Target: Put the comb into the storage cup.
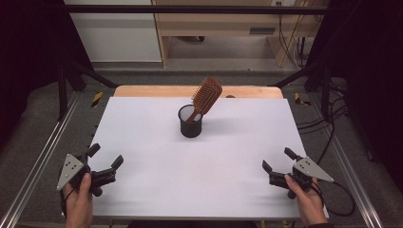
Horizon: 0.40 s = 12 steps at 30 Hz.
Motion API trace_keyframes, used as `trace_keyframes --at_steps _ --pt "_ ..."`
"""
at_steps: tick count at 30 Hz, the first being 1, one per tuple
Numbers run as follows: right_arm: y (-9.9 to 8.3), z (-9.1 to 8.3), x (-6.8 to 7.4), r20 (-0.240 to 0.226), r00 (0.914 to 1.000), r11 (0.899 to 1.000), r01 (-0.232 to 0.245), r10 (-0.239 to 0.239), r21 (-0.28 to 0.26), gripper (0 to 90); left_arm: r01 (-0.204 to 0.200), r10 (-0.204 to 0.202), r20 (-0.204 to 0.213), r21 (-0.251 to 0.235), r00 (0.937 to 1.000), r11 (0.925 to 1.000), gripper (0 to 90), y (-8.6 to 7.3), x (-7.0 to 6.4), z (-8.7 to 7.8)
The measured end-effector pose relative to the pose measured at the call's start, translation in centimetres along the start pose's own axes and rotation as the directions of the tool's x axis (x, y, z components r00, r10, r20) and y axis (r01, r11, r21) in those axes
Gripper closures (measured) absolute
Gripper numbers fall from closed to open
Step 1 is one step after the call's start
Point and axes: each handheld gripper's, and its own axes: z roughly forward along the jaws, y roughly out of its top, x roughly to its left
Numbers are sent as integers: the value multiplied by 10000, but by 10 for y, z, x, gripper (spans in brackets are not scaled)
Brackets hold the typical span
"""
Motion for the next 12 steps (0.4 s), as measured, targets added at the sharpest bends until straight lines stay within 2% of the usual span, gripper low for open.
trace_keyframes --at_steps 9,12 --pt "4 19 6 -168 9999 9997 25 -29 -226 41 -106 107 253 -62 9996 9999 15 1 -5 3" --pt "3 23 7 -107 9999 9999 63 -64 -95 41 -109 110 280 -17 9995 9999 15 0 -6 5"
